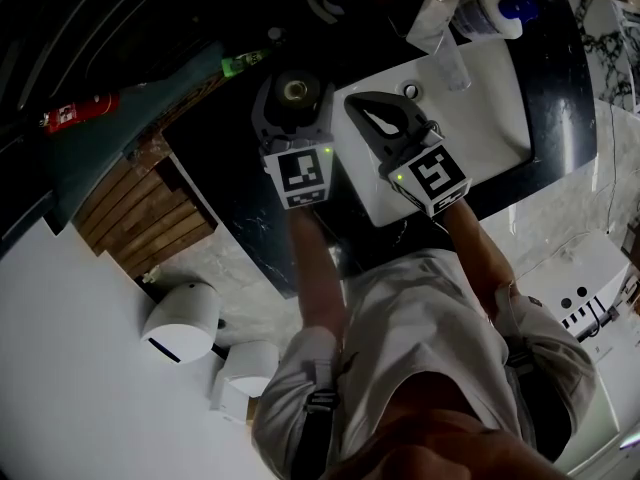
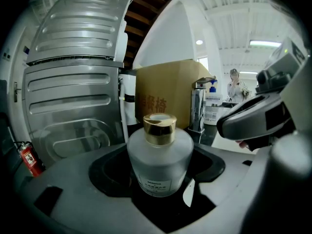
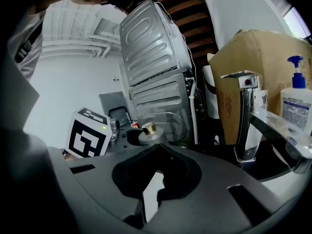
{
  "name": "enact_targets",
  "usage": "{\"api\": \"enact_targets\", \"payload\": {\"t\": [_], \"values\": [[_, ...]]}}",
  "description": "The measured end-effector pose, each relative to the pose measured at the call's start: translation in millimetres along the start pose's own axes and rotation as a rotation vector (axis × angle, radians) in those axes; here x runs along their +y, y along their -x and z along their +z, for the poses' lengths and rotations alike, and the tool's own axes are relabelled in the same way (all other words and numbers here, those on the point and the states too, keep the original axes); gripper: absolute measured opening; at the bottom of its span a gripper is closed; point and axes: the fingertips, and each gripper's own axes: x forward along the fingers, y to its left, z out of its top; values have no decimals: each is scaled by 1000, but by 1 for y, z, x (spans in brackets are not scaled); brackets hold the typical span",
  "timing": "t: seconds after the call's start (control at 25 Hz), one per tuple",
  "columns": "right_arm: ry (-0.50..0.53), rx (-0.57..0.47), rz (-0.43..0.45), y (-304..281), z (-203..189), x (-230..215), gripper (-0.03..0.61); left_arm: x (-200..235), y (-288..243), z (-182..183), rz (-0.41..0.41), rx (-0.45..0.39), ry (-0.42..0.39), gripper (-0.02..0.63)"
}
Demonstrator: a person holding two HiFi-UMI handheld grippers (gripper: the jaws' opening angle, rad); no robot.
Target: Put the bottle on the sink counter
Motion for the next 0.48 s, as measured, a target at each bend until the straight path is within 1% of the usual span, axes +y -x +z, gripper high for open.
{"api": "enact_targets", "payload": {"t": [0.12,0.36,0.48], "values": [[-3,2,6,-1,-1,2,-2,2,-1,-1,2,8,7,328],[0,9,3,0,-3,3,-2,4,-6,-6,0,53,20,329],[-3,8,5,1,-2,4,-2,2,-7,-7,-1,63,15,329]]}}
